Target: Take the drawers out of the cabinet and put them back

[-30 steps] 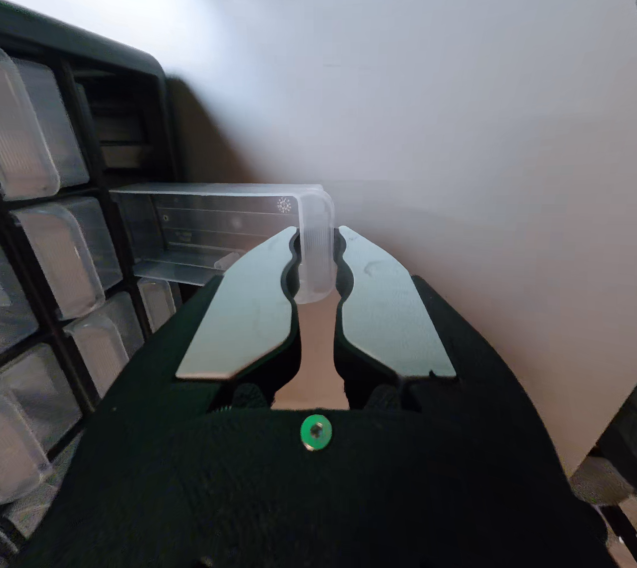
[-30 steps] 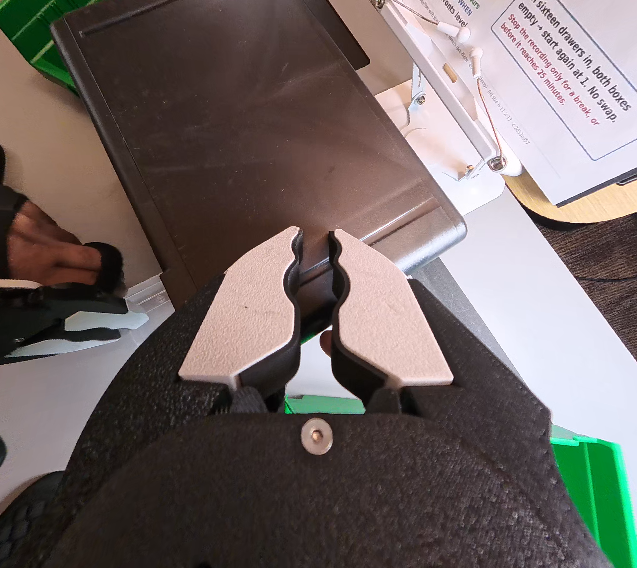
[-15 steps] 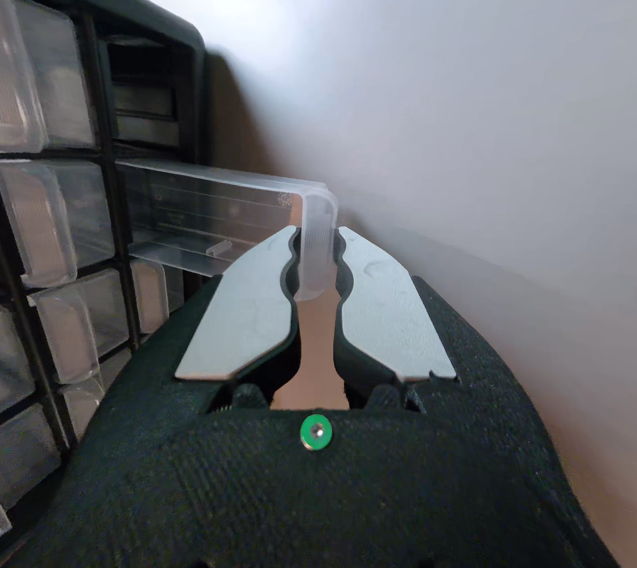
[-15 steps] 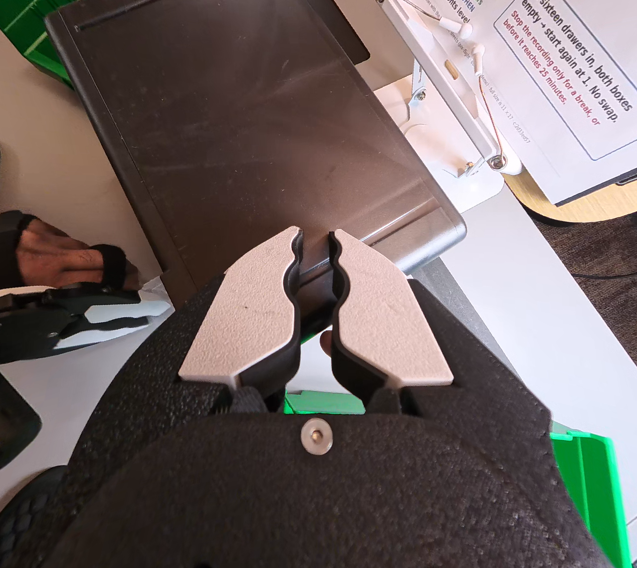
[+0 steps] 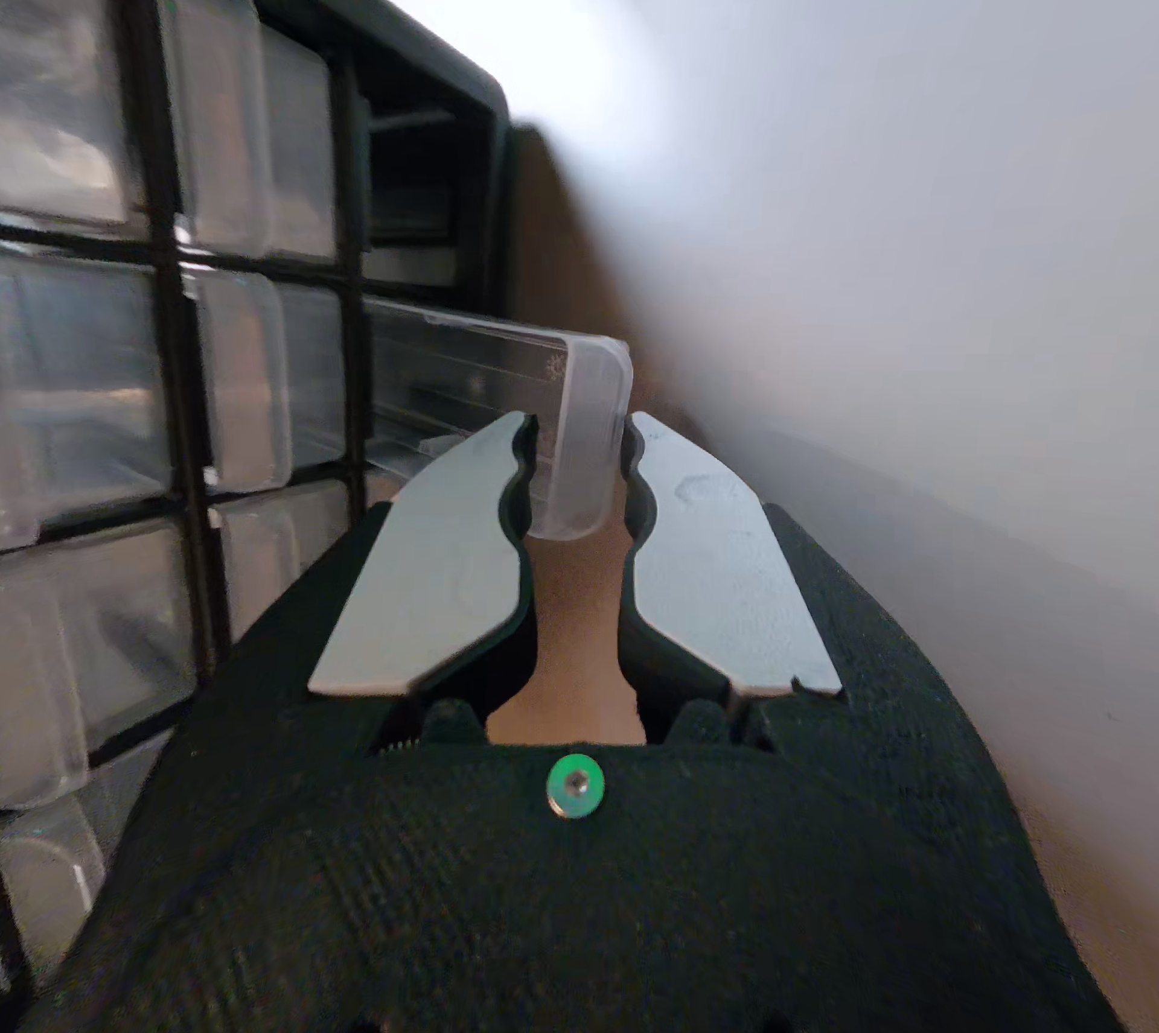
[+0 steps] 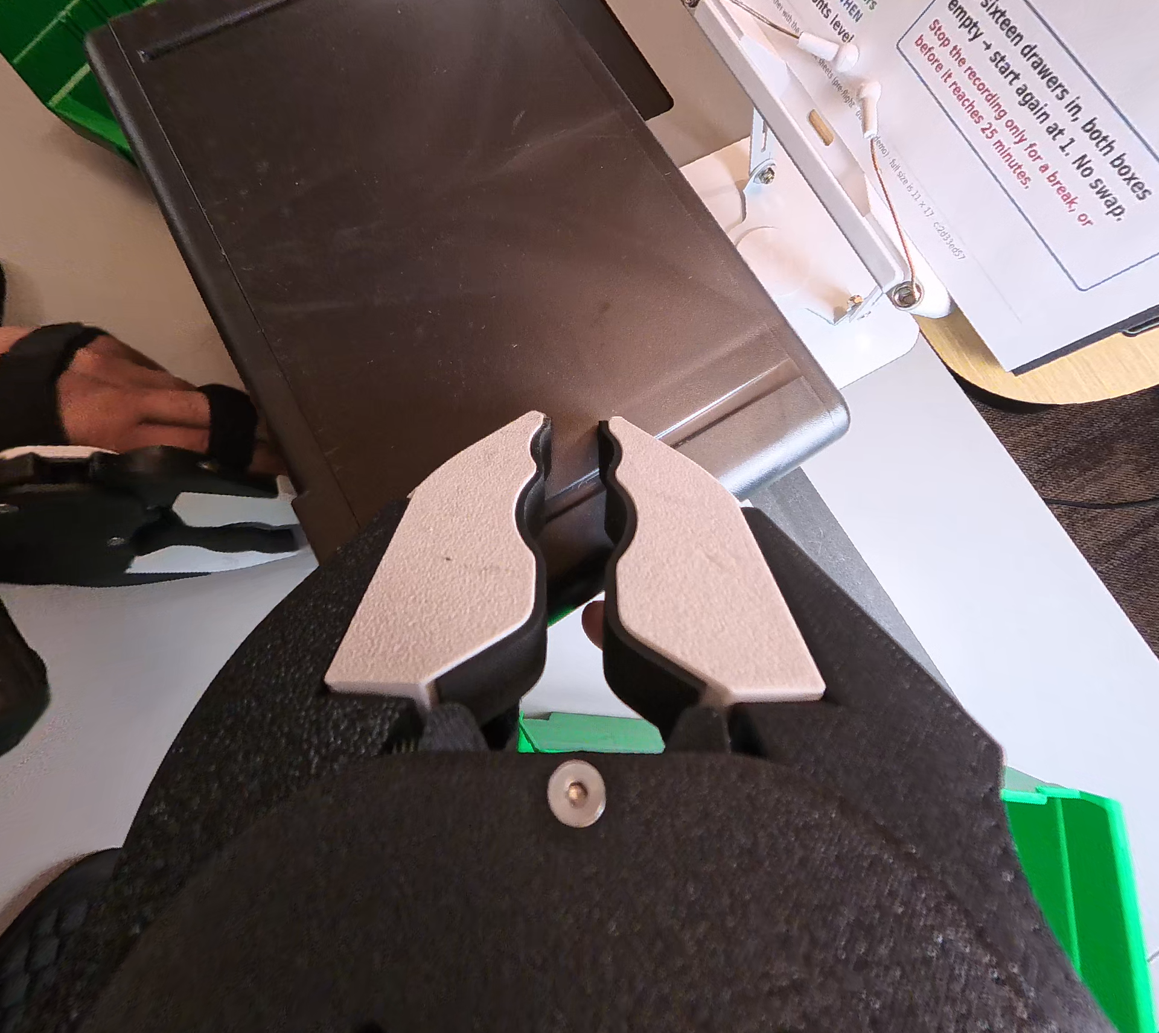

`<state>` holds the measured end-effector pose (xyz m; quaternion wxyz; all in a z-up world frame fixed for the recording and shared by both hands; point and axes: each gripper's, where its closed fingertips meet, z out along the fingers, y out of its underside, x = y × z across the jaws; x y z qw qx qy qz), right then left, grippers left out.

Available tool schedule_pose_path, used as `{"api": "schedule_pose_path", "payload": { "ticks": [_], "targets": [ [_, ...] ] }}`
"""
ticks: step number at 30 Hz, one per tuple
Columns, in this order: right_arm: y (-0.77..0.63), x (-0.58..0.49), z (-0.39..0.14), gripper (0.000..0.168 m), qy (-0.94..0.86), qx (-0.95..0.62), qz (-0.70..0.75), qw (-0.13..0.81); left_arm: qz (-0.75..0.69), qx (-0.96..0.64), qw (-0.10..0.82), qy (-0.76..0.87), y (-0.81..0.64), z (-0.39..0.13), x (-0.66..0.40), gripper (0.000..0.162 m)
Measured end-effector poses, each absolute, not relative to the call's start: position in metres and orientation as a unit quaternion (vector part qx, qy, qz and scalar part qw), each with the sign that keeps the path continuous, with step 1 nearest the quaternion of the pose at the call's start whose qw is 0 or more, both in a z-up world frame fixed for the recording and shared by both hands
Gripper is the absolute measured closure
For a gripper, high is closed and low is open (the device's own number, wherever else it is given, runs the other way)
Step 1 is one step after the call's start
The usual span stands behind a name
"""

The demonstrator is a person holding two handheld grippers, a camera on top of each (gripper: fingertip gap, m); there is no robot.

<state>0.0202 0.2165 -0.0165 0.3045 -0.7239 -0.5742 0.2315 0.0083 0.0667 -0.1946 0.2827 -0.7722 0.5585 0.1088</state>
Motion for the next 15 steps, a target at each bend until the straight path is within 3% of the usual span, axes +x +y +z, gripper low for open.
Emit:
{"api": "schedule_pose_path", "payload": {
  "ticks": [2, 8, 12, 15],
  "targets": [
    [0.216, 0.02, -0.017, 0.154, -0.574, -0.725, 0.232, 0.303, 0.136, -0.749, 0.325, 0.561, 0.081, -0.193, 0.007, 0.139],
    [0.216, 0.02, -0.017, 0.154, -0.572, -0.726, 0.228, 0.306, 0.143, -0.726, 0.431, 0.516, 0.103, -0.181, -0.006, 0.123],
    [0.216, 0.02, -0.017, 0.154, -0.573, -0.724, 0.234, 0.305, 0.11, -0.706, 0.495, 0.495, 0.08, -0.166, 0.0, 0.141],
    [0.217, 0.019, -0.017, 0.155, -0.573, -0.723, 0.236, 0.304, 0.106, -0.714, 0.486, 0.492, 0.078, -0.181, 0.001, 0.146]
  ]
}}
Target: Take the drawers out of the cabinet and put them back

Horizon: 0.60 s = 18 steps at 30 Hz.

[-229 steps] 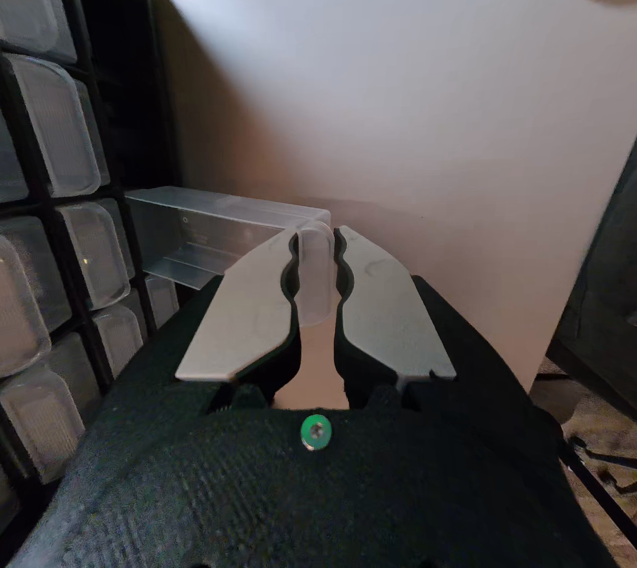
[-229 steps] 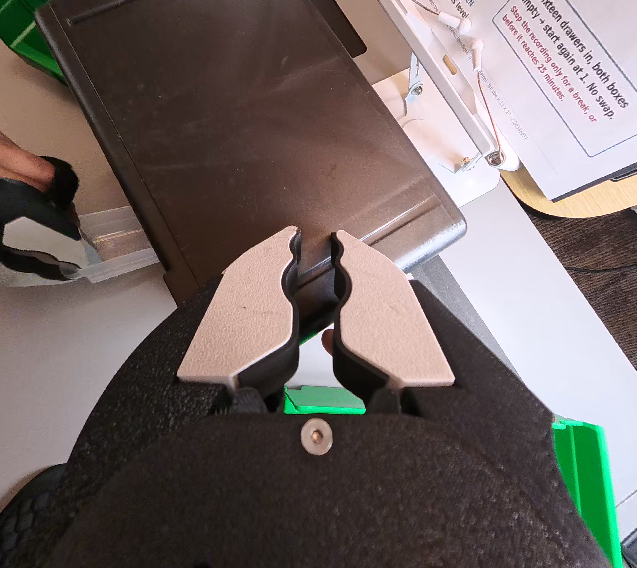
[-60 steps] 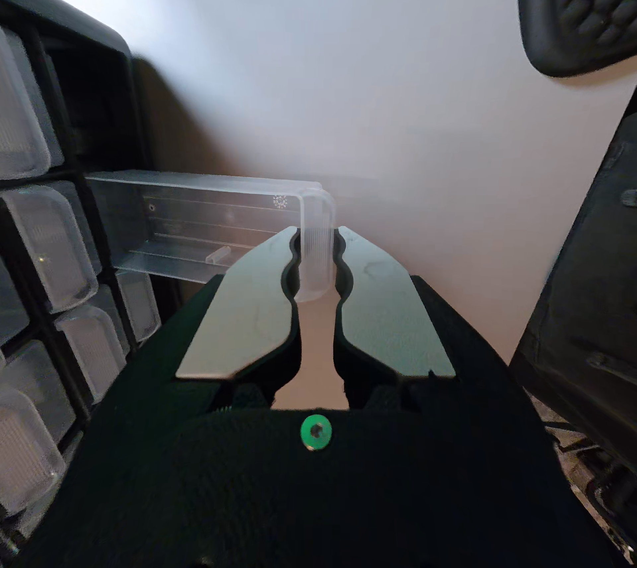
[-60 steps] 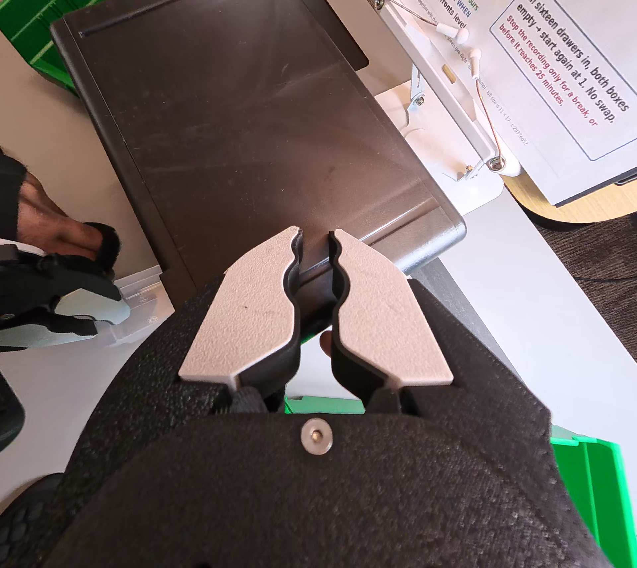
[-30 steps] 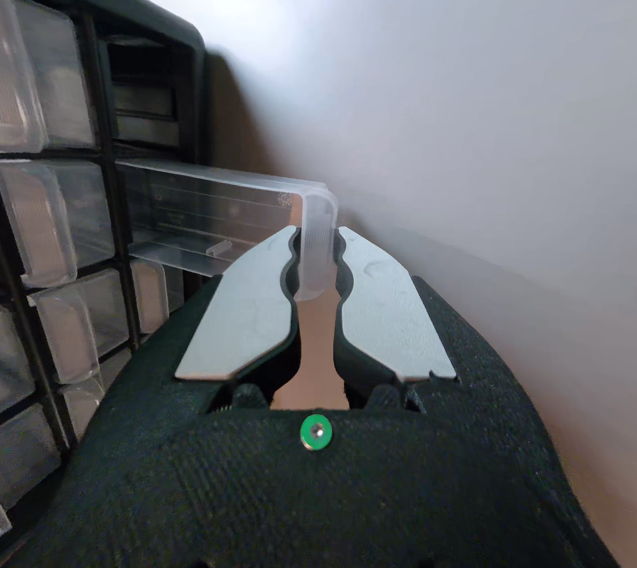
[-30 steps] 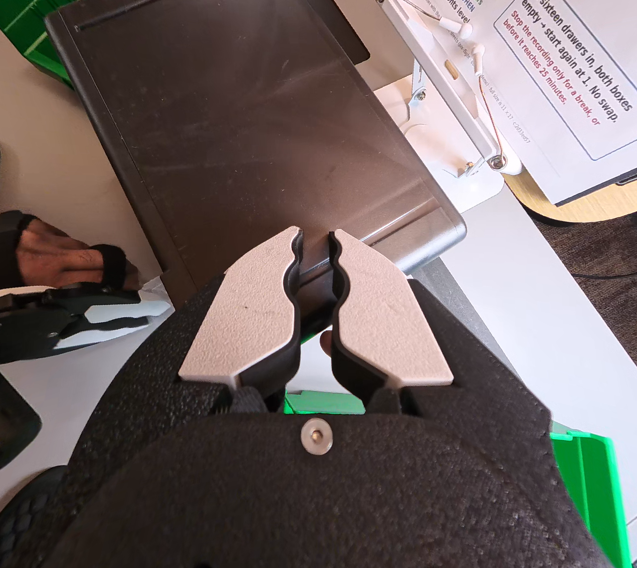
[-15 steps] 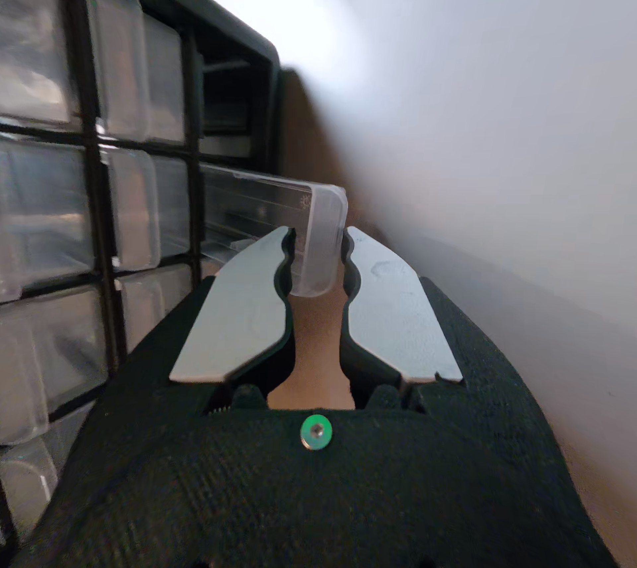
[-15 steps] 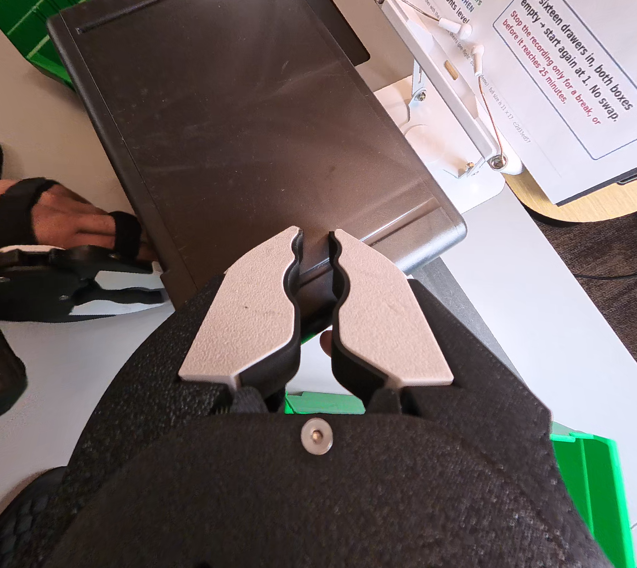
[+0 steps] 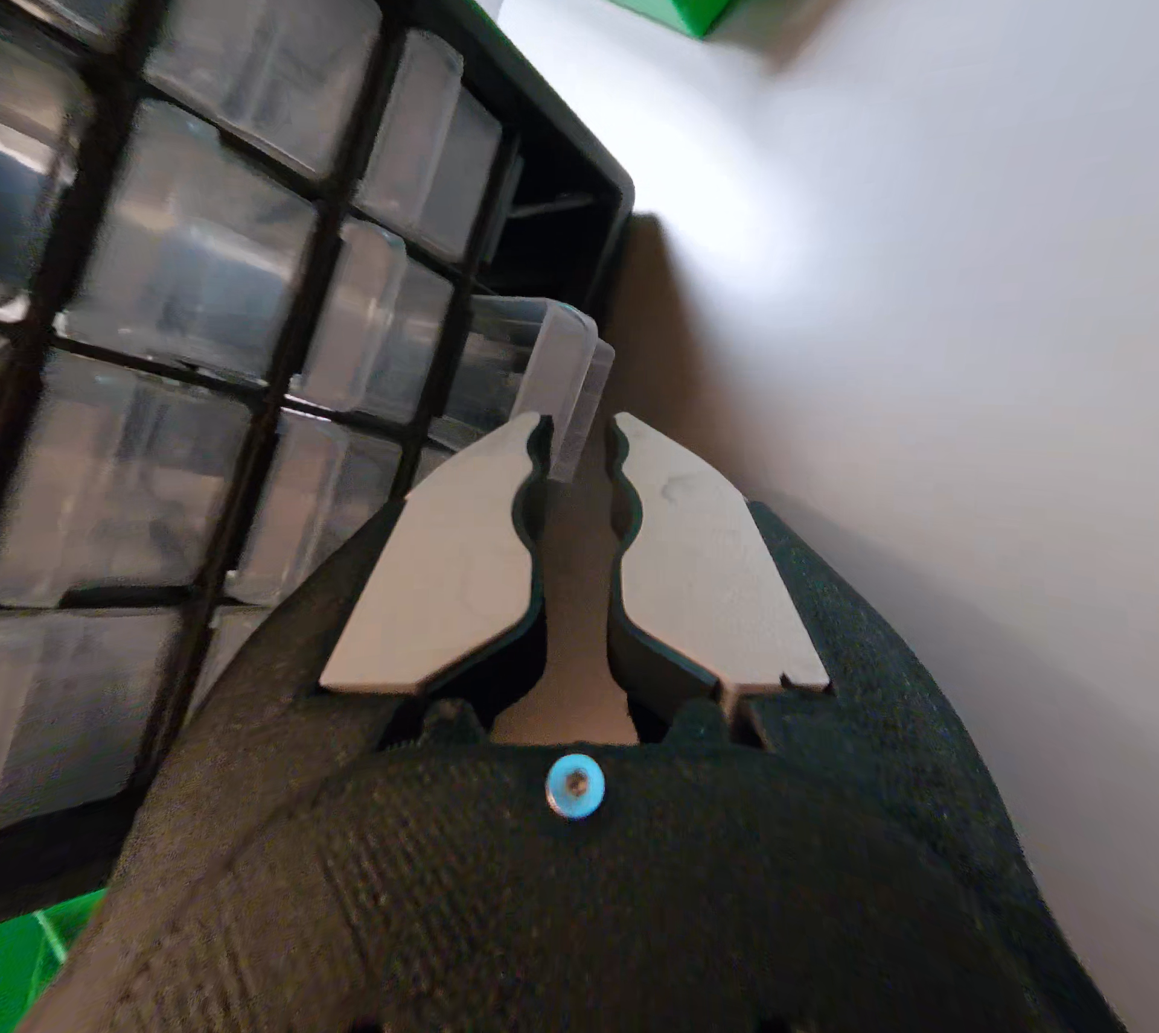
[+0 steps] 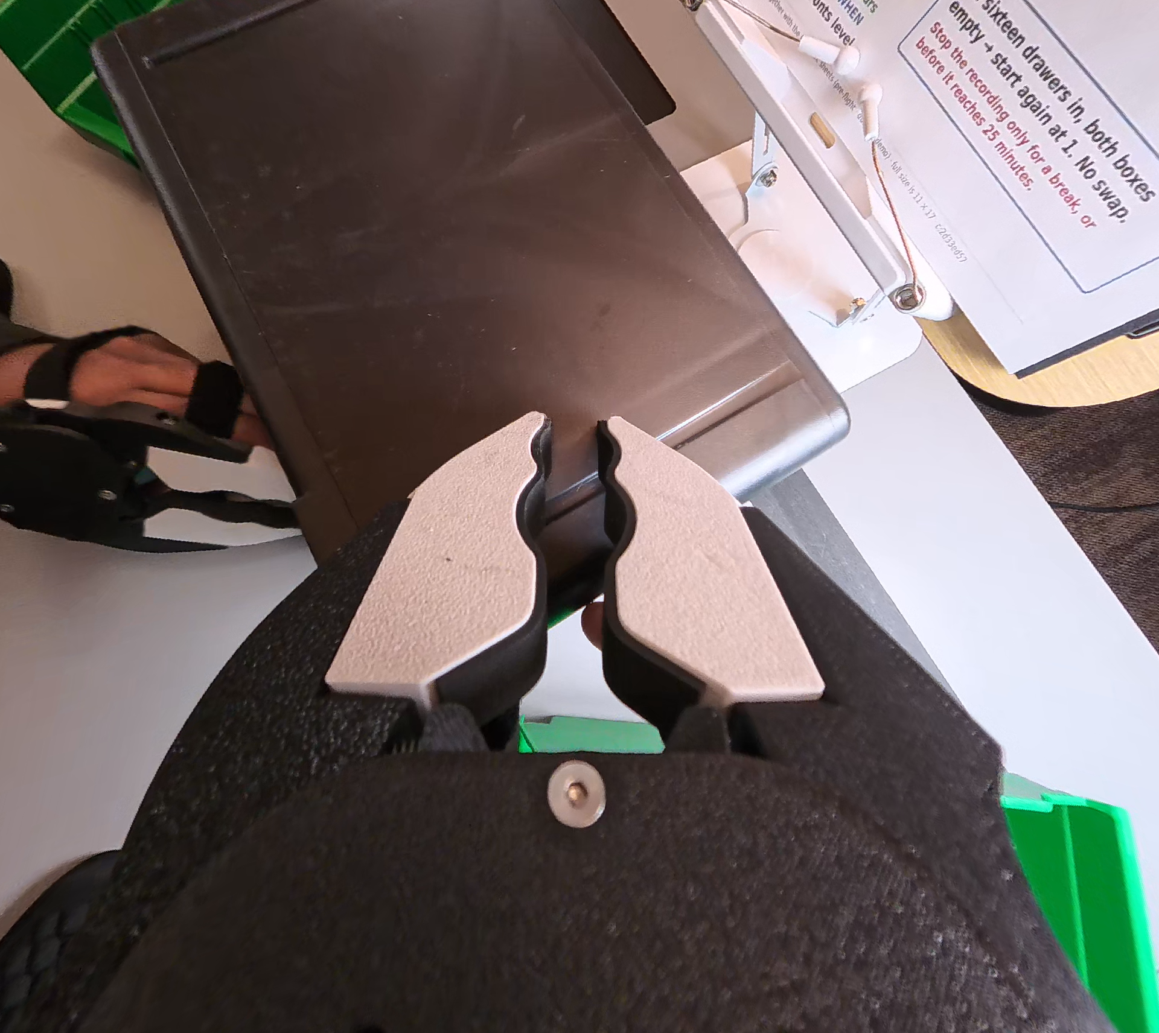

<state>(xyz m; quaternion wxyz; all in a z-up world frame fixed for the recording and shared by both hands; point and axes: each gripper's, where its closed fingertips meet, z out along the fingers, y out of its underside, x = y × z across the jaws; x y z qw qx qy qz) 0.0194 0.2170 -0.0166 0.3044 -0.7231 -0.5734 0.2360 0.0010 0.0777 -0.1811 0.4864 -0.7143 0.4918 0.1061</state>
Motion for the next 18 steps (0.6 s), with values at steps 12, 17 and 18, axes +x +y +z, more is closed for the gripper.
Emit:
{"api": "schedule_pose_path", "payload": {
  "ticks": [12, 17, 18],
  "targets": [
    [0.217, 0.019, -0.017, 0.155, -0.574, -0.729, 0.225, 0.298, 0.168, -0.758, 0.461, 0.43, 0.127, -0.206, -0.004, 0.162],
    [0.217, 0.019, -0.017, 0.155, -0.573, -0.727, 0.23, 0.299, 0.137, -0.747, 0.465, 0.456, 0.11, -0.197, 0.001, 0.16],
    [0.217, 0.019, -0.017, 0.155, -0.573, -0.727, 0.23, 0.299, 0.117, -0.743, 0.468, 0.464, 0.1, -0.189, 0.003, 0.16]
  ]
}}
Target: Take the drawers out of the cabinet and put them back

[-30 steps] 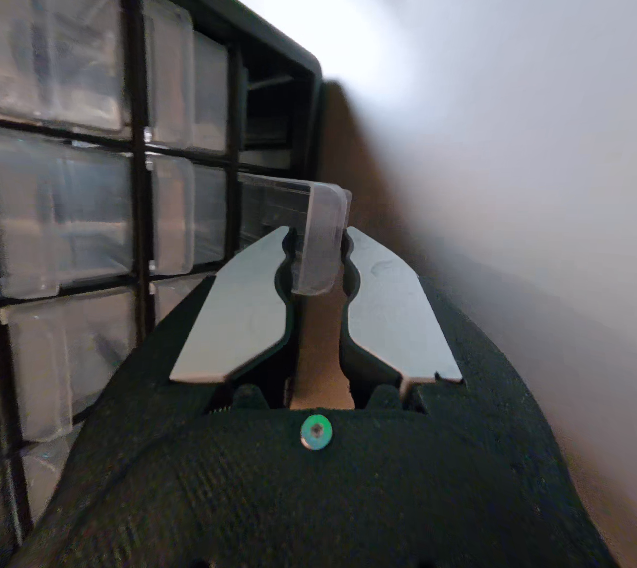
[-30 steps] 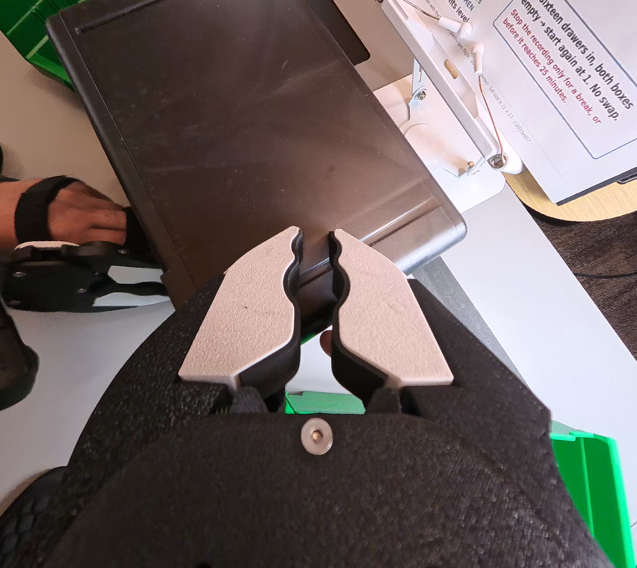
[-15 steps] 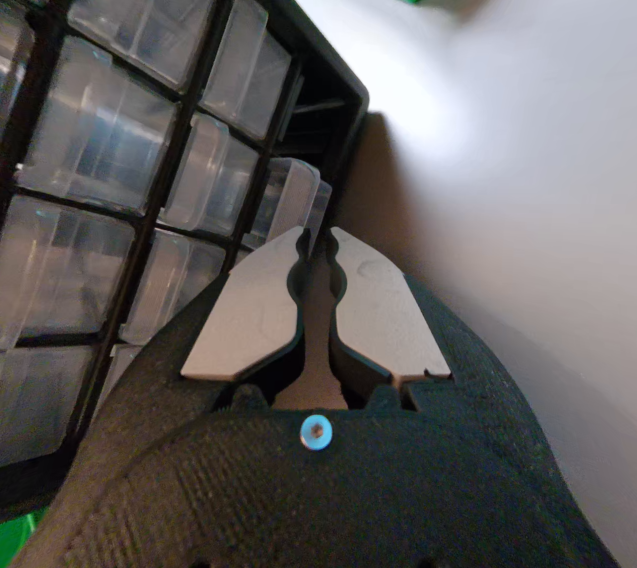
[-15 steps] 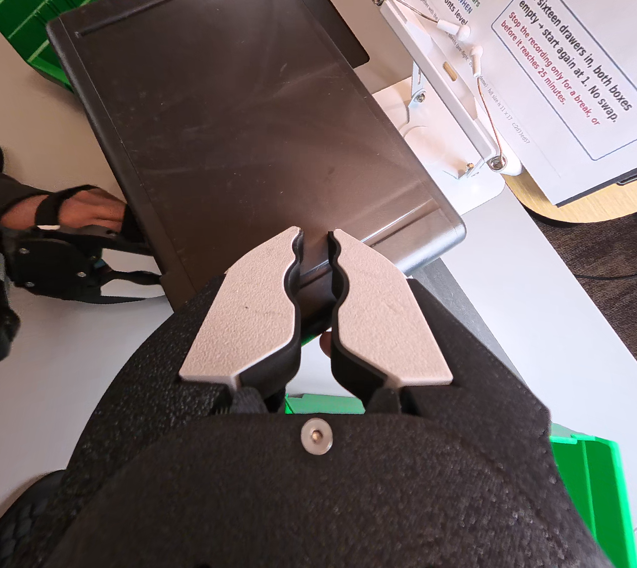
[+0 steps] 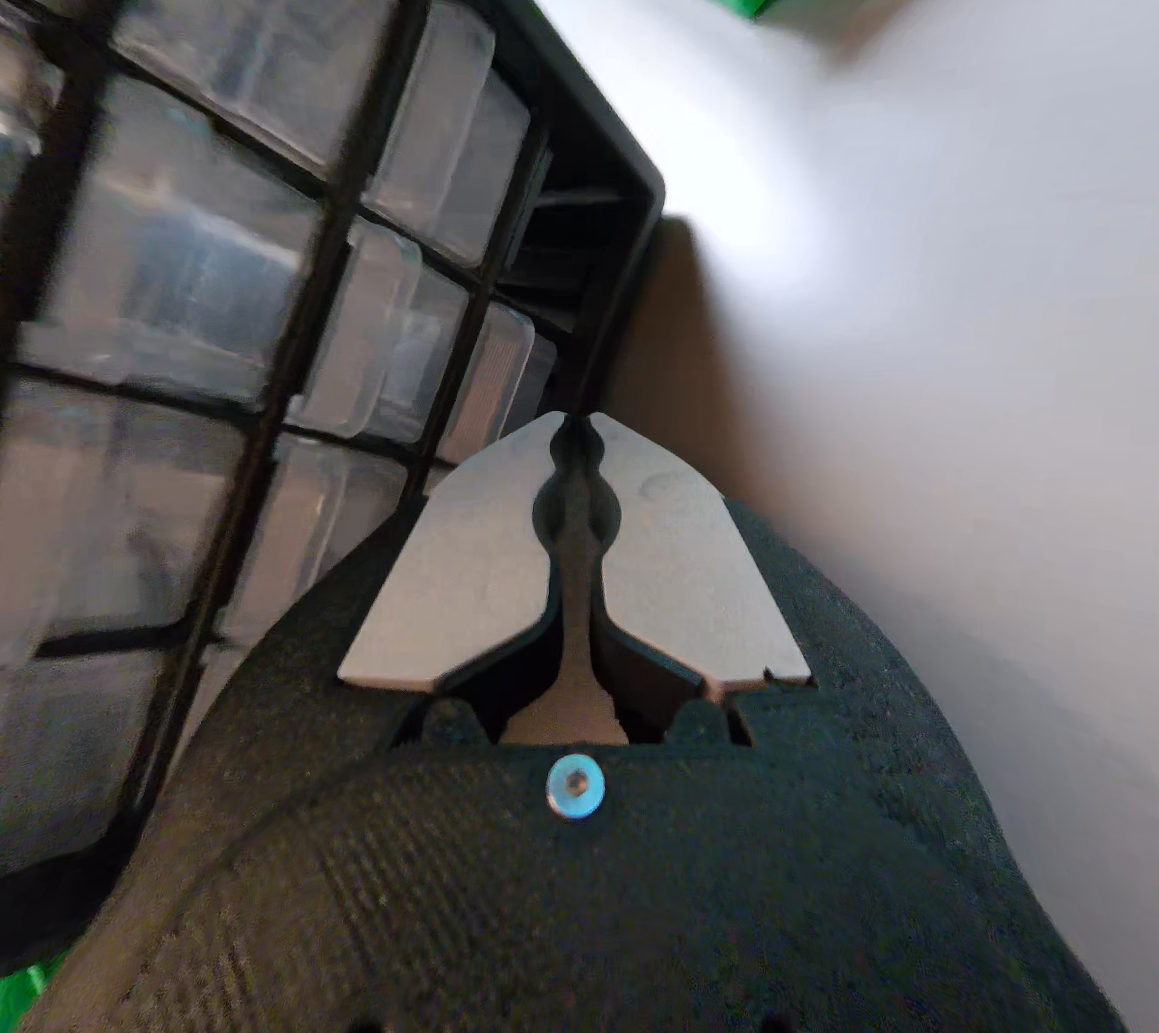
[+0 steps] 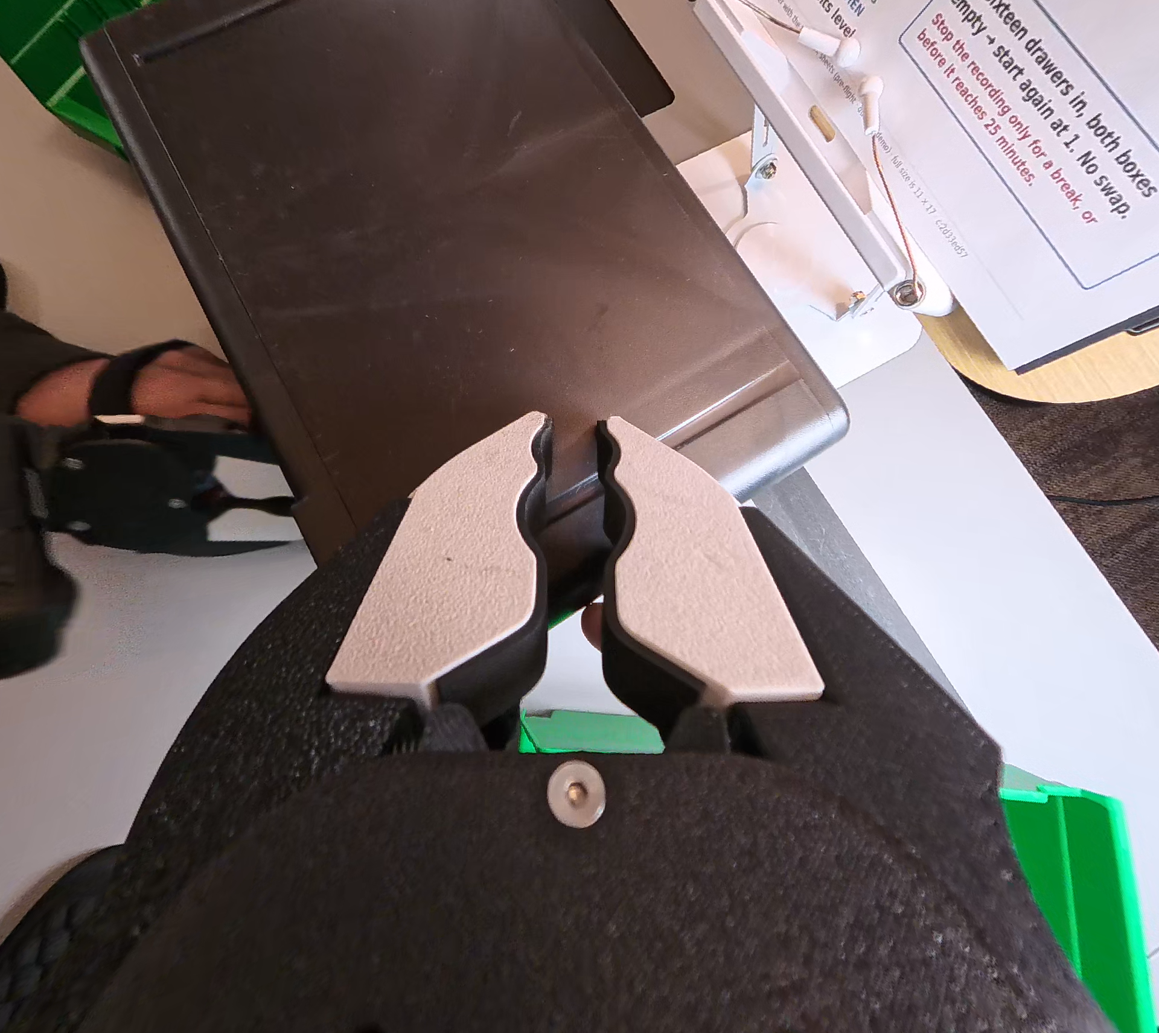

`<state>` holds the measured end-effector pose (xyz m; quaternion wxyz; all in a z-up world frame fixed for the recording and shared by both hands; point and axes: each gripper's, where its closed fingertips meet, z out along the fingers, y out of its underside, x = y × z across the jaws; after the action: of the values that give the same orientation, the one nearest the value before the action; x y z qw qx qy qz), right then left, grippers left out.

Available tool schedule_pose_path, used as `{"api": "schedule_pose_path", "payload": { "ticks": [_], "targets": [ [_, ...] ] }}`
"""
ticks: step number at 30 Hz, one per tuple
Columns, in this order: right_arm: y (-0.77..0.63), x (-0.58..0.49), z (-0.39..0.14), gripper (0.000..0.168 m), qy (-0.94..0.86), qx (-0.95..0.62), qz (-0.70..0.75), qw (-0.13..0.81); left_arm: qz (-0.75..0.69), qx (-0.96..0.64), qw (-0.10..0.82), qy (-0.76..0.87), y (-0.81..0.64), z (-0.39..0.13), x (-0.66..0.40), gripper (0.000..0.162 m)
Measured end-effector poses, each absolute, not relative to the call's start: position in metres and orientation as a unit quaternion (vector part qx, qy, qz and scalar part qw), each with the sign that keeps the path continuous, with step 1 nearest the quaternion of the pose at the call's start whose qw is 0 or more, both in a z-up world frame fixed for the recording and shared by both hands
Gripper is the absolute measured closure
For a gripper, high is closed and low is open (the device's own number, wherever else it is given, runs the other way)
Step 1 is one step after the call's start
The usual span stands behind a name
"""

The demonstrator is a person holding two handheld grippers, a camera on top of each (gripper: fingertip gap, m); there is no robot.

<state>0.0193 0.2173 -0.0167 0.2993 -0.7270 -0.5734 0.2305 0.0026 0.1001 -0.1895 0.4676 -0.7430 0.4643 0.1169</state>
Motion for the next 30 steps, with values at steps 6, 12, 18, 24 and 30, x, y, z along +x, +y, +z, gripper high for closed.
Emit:
{"api": "schedule_pose_path", "payload": {
  "ticks": [6, 12, 18, 24, 30],
  "targets": [
    [0.217, 0.019, -0.017, 0.155, -0.572, -0.724, 0.235, 0.306, 0.05, -0.73, 0.496, 0.468, 0.051, -0.113, -0.061, 0.158],
    [0.218, 0.02, -0.017, 0.157, -0.57, -0.721, 0.25, 0.305, 0.151, -0.8, 0.451, 0.367, 0.084, -0.06, -0.258, 0.141],
    [0.218, 0.02, -0.017, 0.157, -0.575, -0.722, 0.247, 0.295, 0.232, -0.866, 0.23, 0.379, 0.102, -0.111, -0.422, 0.13],
    [0.217, 0.02, -0.017, 0.156, -0.579, -0.725, 0.235, 0.289, 0.214, -0.874, 0.046, 0.434, 0.096, -0.174, -0.471, 0.123],
    [0.218, 0.02, -0.017, 0.156, -0.583, -0.726, 0.231, 0.283, 0.212, -0.864, -0.08, 0.45, 0.092, -0.215, -0.481, 0.14]
  ]
}}
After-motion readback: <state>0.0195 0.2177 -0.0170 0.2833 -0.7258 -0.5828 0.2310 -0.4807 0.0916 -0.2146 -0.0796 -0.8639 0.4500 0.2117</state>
